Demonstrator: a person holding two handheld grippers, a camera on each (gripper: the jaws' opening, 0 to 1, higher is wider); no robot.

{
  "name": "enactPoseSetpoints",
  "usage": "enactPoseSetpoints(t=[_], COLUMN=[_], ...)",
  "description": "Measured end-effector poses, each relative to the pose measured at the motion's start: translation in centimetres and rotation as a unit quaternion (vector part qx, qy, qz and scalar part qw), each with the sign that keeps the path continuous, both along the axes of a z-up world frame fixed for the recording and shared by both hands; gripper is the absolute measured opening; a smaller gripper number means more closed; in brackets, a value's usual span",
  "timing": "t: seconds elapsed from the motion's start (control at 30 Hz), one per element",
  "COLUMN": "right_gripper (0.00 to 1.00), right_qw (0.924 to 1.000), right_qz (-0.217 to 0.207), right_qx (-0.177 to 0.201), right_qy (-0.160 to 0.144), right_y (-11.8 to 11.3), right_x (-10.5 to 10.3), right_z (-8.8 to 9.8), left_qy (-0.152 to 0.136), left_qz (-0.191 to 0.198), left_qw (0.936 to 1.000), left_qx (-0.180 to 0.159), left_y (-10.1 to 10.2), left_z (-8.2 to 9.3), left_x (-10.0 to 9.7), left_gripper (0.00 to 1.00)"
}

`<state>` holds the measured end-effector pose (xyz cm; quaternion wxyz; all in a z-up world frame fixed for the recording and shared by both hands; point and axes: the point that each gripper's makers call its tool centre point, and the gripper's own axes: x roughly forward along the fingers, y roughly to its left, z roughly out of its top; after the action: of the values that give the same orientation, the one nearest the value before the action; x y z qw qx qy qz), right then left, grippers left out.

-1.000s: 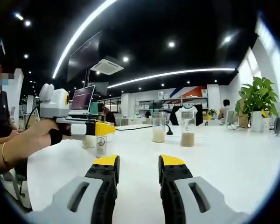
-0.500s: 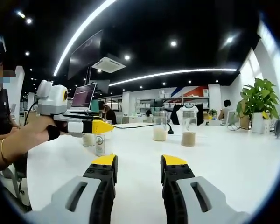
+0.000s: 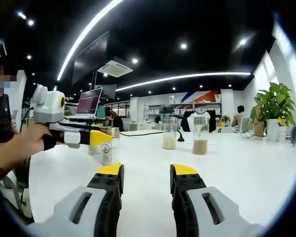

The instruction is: Rotate the seasoning bottle until the label or dispensing opening points toward the visible target arrow and the bottle remains upright within the marked orientation range

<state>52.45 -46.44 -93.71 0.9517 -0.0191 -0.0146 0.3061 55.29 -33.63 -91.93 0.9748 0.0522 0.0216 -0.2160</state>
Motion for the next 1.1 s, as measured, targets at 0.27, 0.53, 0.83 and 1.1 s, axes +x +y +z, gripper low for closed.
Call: enactPoseSetpoints(t=[0.27,0.53,0.83,1.1], right_gripper=[0.36,0.37,0.37,0.37], right_qw=[1.0,0.9999,0.9999,0.9999], right_qz=[0.003,0.01,0.009,0.009], right_qx=[0.006,0.009,0.009,0.008], right_qy=[0.003,0.007,0.008,0.009], right_y=[-0.1,-0.1,-0.1,-0.1], right_x=[0.0,0.0,0.1,0.1], right_z=[0.0,-0.1,-0.1,-0.2], left_qy=[0.036,0.062,0.064,0.066], left_qz=[0.019,0.033,0.041,0.055], left_qw=[0.9992,0.9973,0.9969,0.9962], left_qx=[-0.002,-0.021,-0.021,-0.014], left_y=[0.5,0.7,1.6,2.4], left_z=[-2.2,-3.4,-3.4,-3.3], left_x=[0.2,0.0,0.0,0.3], left_gripper=[0.31,0.3,0.27,0.27])
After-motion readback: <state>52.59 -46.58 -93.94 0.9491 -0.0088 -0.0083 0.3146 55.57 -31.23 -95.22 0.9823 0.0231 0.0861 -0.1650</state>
